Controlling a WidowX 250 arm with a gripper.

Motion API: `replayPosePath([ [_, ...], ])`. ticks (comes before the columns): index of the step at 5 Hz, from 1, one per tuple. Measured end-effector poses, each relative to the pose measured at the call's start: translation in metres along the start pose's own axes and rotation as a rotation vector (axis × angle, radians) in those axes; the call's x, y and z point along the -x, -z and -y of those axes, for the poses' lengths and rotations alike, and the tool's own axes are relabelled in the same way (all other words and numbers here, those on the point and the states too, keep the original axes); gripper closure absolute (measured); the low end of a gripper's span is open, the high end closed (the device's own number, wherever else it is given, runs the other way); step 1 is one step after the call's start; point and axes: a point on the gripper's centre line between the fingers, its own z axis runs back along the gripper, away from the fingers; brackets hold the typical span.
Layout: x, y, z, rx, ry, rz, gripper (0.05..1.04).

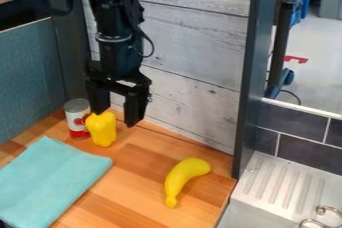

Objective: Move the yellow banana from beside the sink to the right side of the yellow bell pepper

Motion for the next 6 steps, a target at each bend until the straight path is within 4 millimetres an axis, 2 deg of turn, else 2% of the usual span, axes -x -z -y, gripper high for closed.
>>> replayPosePath([
  [1, 0.002, 0.01, 0.002, 0.005, 0.004, -0.028, 0.081],
  [2, -0.006, 0.018, 0.006, 0.015, 0.023, -0.002, 0.081],
  [3, -0.017, 0.026, 0.025, 0.019, 0.086, 0.002, 0.081],
  [5, -0.035, 0.06, 0.055, 0.057, 0.162, -0.089, 0.081],
  [6, -0.042, 0.077, 0.059, 0.068, 0.182, -0.118, 0.081],
])
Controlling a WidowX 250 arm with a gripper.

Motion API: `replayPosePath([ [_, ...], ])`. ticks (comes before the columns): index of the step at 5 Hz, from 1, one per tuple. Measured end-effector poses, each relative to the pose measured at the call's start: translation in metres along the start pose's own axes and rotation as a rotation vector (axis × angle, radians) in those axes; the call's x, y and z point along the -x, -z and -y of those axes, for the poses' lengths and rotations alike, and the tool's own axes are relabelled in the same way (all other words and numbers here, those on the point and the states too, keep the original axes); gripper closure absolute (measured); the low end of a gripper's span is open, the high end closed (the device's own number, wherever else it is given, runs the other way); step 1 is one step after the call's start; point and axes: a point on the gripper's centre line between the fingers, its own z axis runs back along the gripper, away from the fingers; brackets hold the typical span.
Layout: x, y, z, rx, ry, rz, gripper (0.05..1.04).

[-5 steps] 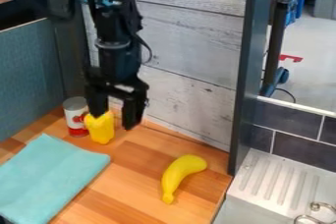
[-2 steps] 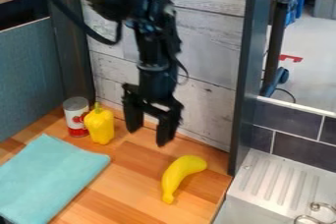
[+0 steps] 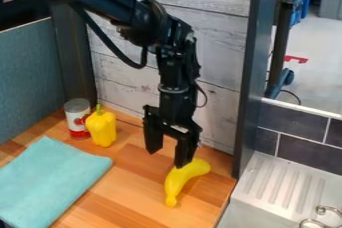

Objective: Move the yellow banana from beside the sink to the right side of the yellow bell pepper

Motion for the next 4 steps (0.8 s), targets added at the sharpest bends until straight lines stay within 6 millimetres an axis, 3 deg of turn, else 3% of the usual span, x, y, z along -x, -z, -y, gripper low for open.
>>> replayPosePath([
  [3, -0.017, 0.041, 0.012, 0.048, 0.018, -0.04, 0.115],
  [4, -0.014, 0.046, 0.012, 0.042, -0.028, -0.036, 0.389],
])
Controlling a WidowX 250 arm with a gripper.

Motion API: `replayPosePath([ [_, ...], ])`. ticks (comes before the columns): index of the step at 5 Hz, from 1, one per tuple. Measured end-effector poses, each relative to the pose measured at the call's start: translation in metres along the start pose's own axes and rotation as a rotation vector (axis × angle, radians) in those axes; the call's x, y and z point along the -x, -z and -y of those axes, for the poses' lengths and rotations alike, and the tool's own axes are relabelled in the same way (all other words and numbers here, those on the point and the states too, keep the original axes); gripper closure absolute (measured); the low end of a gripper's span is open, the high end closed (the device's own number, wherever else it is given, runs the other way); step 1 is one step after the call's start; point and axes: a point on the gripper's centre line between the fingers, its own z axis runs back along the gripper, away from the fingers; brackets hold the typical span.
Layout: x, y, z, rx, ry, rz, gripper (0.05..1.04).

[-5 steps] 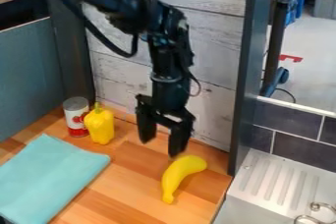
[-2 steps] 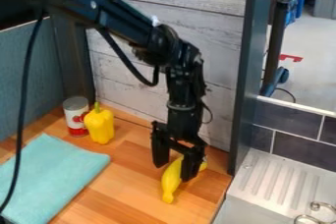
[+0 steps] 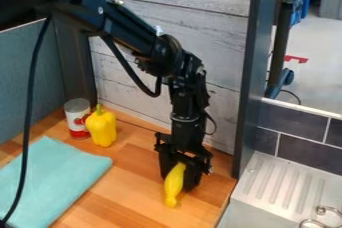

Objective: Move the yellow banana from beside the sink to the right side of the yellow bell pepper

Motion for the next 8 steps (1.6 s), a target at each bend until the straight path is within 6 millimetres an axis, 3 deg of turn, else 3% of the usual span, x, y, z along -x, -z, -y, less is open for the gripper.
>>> replayPosePath([
  [1, 0.005, -0.004, -0.001, -0.022, -0.048, 0.006, 0.476],
  [2, 0.008, -0.029, 0.001, -0.069, -0.148, 0.055, 0.476],
  [4, 0.018, -0.059, -0.011, -0.139, -0.519, 0.071, 0.476],
  [6, 0.02, -0.071, -0.049, -0.106, -0.986, 0.102, 0.476],
  [8, 0.031, -0.048, -0.063, -0.174, -1.263, 0.166, 0.476],
])
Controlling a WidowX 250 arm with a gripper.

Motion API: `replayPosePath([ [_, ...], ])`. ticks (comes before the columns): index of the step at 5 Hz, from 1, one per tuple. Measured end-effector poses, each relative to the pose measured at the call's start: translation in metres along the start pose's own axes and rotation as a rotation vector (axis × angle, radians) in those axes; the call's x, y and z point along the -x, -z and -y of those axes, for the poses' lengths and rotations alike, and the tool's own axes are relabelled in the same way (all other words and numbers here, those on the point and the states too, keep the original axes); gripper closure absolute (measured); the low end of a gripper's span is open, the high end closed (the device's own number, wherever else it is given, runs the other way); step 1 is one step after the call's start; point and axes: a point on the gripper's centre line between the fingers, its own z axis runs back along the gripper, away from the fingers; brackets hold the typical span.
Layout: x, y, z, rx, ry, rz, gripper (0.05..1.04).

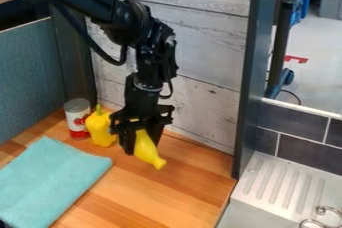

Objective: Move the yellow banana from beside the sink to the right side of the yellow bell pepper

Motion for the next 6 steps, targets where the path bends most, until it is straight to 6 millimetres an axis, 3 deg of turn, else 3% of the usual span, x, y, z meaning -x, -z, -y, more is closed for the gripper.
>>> replayPosePath([
  [3, -0.029, 0.024, 0.005, 0.149, -0.173, 0.026, 0.476],
  [5, -0.028, 0.047, 0.024, 0.159, -0.177, -0.04, 0.477],
  [6, -0.03, 0.049, 0.031, 0.165, -0.167, -0.05, 0.477],
])
